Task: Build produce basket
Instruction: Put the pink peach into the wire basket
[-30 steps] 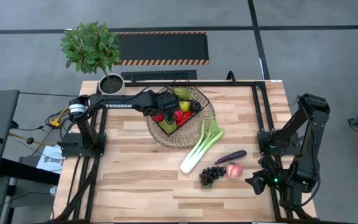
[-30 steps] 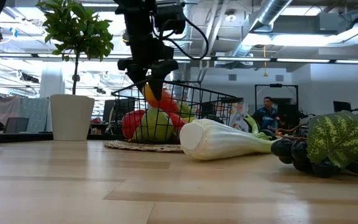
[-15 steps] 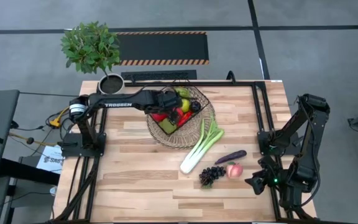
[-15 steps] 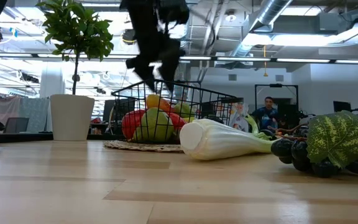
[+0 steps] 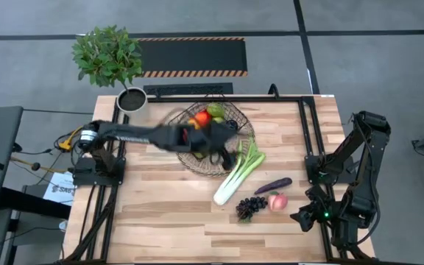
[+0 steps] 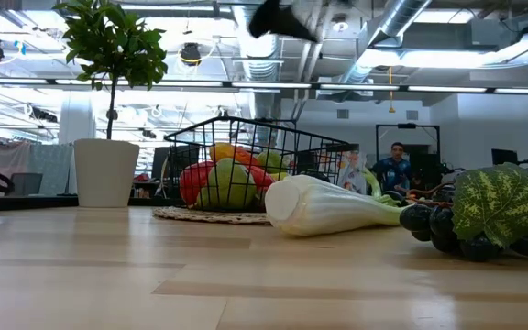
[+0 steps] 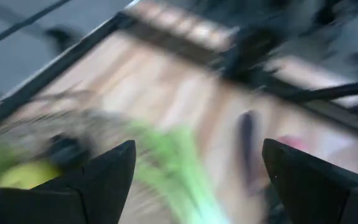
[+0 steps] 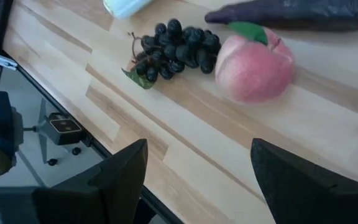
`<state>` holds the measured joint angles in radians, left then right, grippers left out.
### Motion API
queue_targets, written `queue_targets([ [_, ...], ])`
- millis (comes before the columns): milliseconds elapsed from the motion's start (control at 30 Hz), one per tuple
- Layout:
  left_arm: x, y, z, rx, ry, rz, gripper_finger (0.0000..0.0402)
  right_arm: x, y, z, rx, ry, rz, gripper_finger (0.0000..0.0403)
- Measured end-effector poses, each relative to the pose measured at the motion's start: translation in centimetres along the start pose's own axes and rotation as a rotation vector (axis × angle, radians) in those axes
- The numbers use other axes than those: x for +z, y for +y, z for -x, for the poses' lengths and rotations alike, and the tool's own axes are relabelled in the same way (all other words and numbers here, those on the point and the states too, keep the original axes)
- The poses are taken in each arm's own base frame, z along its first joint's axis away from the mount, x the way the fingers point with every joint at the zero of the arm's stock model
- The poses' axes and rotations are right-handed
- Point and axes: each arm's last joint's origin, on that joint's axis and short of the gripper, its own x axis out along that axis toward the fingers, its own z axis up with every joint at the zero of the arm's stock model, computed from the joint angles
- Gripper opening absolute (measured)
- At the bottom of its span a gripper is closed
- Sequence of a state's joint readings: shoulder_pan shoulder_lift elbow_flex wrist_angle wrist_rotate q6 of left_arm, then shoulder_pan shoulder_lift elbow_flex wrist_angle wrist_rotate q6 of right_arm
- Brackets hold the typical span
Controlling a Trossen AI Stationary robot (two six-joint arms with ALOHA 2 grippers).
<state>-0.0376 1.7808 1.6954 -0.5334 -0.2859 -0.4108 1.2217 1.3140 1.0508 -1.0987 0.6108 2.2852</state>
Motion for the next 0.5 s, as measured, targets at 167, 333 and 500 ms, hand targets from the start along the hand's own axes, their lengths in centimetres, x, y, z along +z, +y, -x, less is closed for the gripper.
queue_targets([
  [167, -2.7, -5.6, -2.8, -0.142, -0.126, -0.012, 0.0334, -0.3, 0.2, 0.0, 0.004, 0.042, -0.024, 0.0305],
  [333, -6.2, -8.9, -7.4, -0.218, -0.179, -0.021, 0.0334, -0.9, 0.1, -0.1, -0.003, 0.063, -0.01, 0.0305],
  [500, -8.0, -10.9, -11.6, -0.222, -0.208, -0.064, 0.0334, -1.9, 0.1, -0.2, 0.006, 0.098, -0.006, 0.0305],
])
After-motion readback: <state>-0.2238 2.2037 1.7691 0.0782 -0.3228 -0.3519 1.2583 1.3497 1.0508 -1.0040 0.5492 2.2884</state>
